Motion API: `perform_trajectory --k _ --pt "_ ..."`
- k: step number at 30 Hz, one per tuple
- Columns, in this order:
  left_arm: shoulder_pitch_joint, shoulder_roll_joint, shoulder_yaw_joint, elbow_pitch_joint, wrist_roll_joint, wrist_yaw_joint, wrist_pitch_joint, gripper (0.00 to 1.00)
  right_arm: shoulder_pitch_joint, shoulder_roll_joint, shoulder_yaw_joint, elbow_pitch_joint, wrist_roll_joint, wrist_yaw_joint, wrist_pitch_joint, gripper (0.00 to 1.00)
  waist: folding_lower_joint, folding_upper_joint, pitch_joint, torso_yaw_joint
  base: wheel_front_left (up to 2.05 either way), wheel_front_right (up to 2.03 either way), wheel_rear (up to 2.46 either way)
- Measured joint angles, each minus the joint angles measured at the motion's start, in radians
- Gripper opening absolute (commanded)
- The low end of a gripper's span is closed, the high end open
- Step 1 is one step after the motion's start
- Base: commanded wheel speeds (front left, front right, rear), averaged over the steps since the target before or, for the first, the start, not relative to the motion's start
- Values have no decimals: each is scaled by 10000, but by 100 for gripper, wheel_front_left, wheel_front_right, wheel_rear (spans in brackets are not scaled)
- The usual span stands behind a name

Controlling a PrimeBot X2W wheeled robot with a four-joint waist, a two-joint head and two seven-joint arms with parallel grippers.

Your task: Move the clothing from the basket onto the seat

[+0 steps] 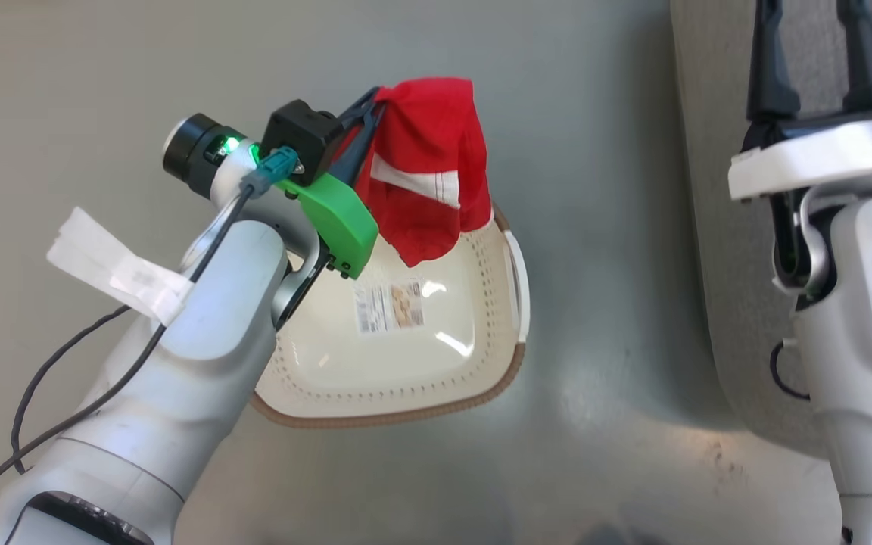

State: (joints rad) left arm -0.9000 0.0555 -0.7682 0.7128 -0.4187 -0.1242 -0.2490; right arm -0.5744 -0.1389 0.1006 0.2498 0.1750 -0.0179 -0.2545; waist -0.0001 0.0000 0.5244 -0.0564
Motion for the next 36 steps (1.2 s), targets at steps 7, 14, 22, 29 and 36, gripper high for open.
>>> perform_trajectory --k 7,14,22,29,36 --pt "46 2 263 -180 -100 2 0 0 650 52 -35 267 10 86 0 100 0 0 -1008 278 0 0 0" --pt "393 4 360 -203 -184 2 0 0 1218 107 -27 564 17 178 0 100 0 0 -2017 527 0 0 0" --pt "666 -6 456 -138 -522 2 0 0 2042 249 132 1003 46 330 0 100 0 0 -3317 788 0 0 0" --pt "896 -21 460 -102 -646 0 4 0 2694 435 366 1388 94 443 0 100 0 0 -4333 916 0 0 0" --pt "1377 -58 305 -81 -821 0 211 0 3377 483 616 1687 111 610 0 100 0 0 -5321 953 0 0 0"
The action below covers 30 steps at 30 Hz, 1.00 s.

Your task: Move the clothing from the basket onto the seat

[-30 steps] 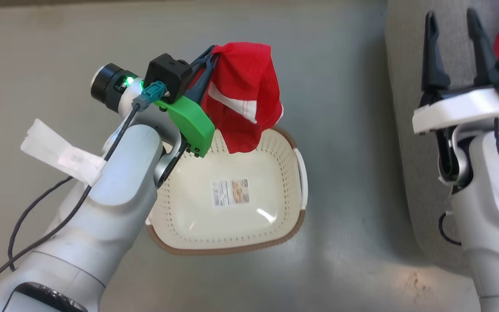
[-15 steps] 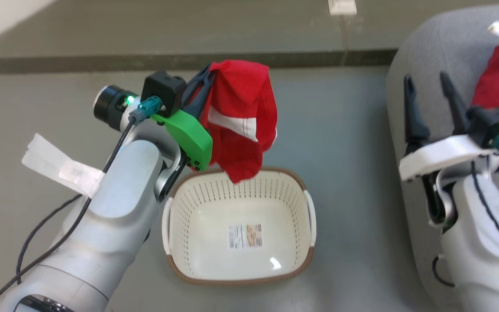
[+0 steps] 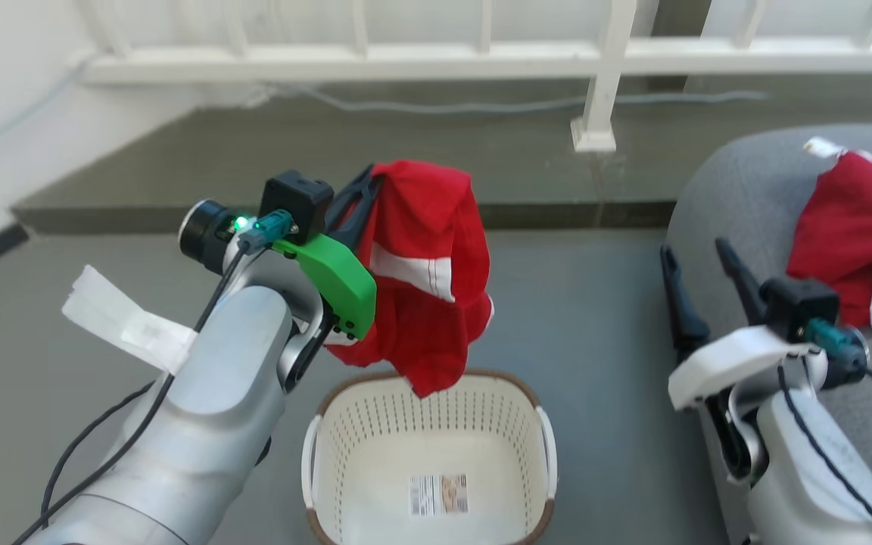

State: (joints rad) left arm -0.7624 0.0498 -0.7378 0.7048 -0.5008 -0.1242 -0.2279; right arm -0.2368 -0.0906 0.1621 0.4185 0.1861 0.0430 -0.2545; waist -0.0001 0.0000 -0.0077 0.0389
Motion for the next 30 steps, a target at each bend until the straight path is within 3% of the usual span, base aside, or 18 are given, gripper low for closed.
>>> perform_trajectory --k 9,21,30 --pt "47 -54 -127 -318 -301 2 268 0 276 104 602 178 -2 232 0 100 0 0 -711 -11 0 0 0" --pt "44 -104 -479 -943 -332 25 614 0 406 288 2303 614 -36 702 142 100 0 0 -833 131 0 0 0" --pt "23 -125 -836 -1429 -410 25 911 0 212 305 3246 1110 -56 719 176 100 0 0 -769 458 0 0 0"
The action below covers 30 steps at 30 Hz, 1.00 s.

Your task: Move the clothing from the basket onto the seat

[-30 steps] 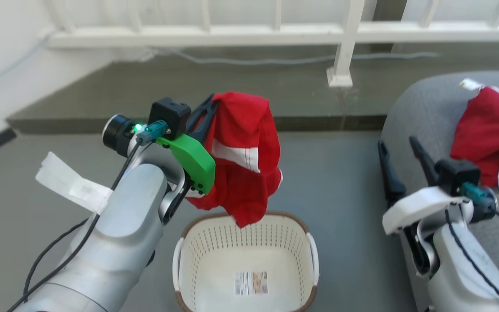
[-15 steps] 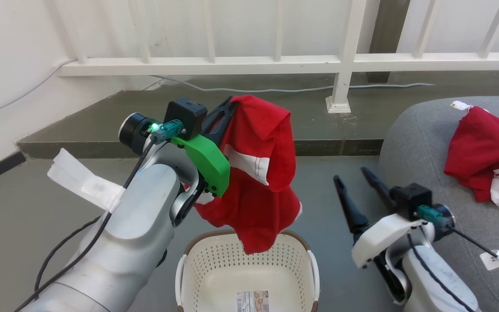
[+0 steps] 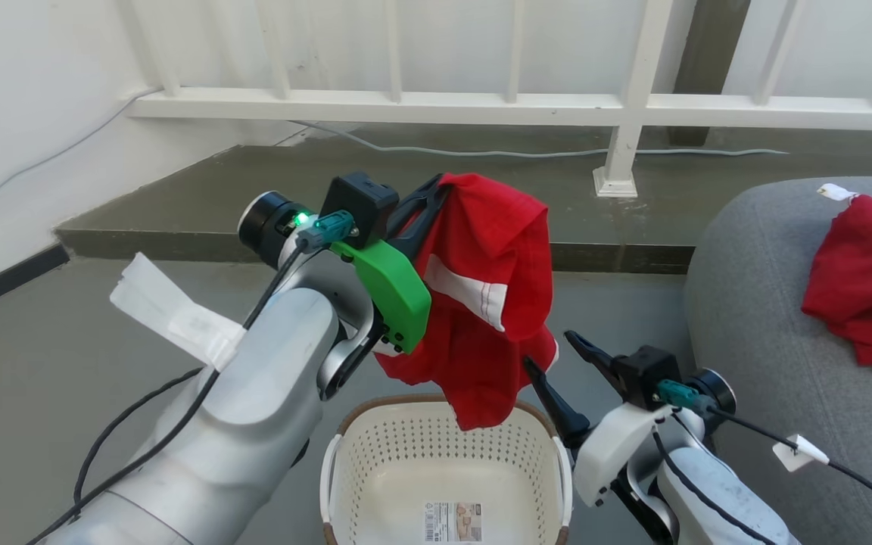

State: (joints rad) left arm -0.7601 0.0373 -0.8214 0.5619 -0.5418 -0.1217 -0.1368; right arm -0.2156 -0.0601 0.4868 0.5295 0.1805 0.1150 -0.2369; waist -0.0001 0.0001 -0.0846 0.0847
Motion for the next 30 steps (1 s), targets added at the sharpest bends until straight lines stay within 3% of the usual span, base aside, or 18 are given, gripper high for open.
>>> perform_trajectory --k 17,18,19,21,22,23,30 --pt "-194 2 -631 -1164 -535 313 307 0 -1485 2 1185 1582 -280 82 -2 100 0 0 144 705 0 0 0" --pt "-195 0 -646 -1197 -550 347 307 0 -1532 0 1223 1668 -280 82 -2 85 0 0 156 732 0 0 0" --pt "-195 0 -648 -1204 -550 355 307 0 -1586 -2 1283 1751 -280 82 -2 53 0 0 169 750 0 0 0" --pt "-195 2 -660 -1243 -606 435 309 0 -1699 2 1348 1835 -265 82 -12 27 0 0 186 771 0 0 0" --pt "-195 2 -665 -1262 -631 441 316 0 -1746 0 1371 1860 -215 82 -12 4 0 0 193 778 0 0 0" --pt "-195 2 -673 -1281 -633 447 324 0 -1786 0 1398 1883 -167 82 -13 0 0 0 199 782 0 0 0" --pt "-186 4 -523 -1181 -663 798 393 0 -1971 2 1467 2010 146 84 -46 0 0 0 240 662 0 0 0"
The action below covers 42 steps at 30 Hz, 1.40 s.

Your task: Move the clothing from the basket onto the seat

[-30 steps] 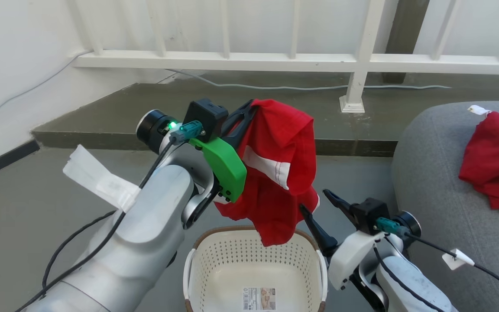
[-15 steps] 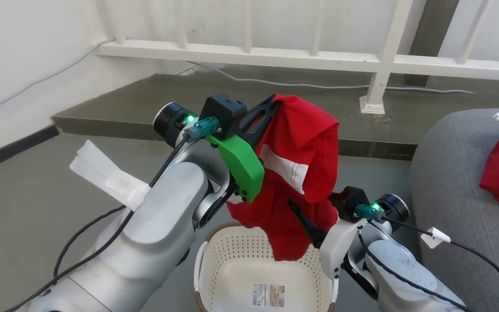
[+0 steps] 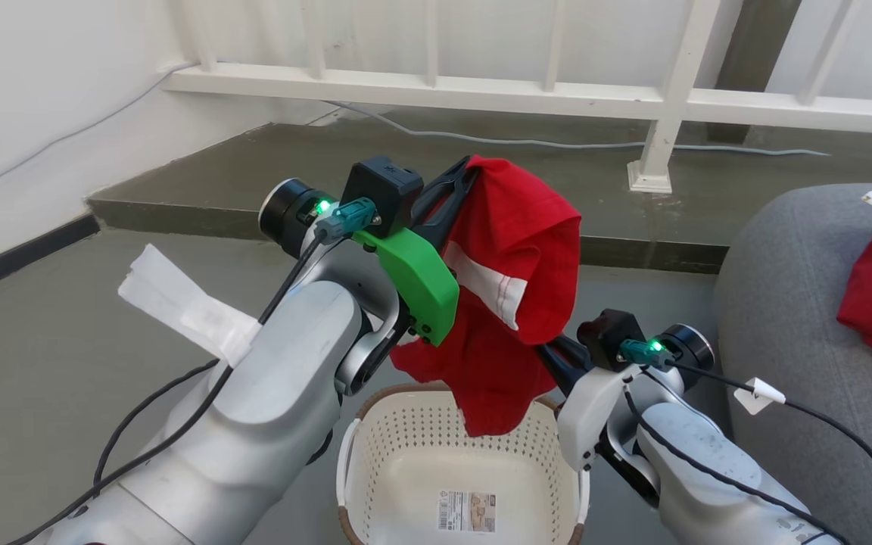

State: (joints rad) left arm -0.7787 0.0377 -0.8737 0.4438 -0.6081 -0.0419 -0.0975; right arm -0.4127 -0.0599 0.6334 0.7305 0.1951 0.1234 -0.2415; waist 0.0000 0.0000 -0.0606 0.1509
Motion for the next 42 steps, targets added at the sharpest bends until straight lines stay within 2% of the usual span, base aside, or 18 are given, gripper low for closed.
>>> perform_trajectory --k 14,15,18,20,34,42 --pt "813 184 391 318 -420 299 -401 0 -375 -36 -713 -121 520 0 -75 0 0 0 147 -818 0 0 0" --pt "878 190 403 326 -491 305 -410 10 -416 -54 -805 -217 535 0 -81 0 0 0 159 -875 0 0 0" --pt "1137 201 447 341 -594 305 -529 67 -580 -167 -1060 -535 610 0 -86 0 0 0 193 -1034 0 0 0" --pt "1329 213 433 374 -606 305 -583 100 -676 -314 -1202 -709 612 -2 -86 0 0 0 214 -1129 0 0 0" --pt "2220 217 288 349 -669 228 -1032 100 -792 -1183 -2021 -1530 606 -213 -88 0 0 0 245 -1767 0 0 0" --pt "2608 222 48 132 -663 54 -1151 100 -788 -1768 -2452 -2025 598 -466 -88 0 0 0 272 -2321 0 0 0"
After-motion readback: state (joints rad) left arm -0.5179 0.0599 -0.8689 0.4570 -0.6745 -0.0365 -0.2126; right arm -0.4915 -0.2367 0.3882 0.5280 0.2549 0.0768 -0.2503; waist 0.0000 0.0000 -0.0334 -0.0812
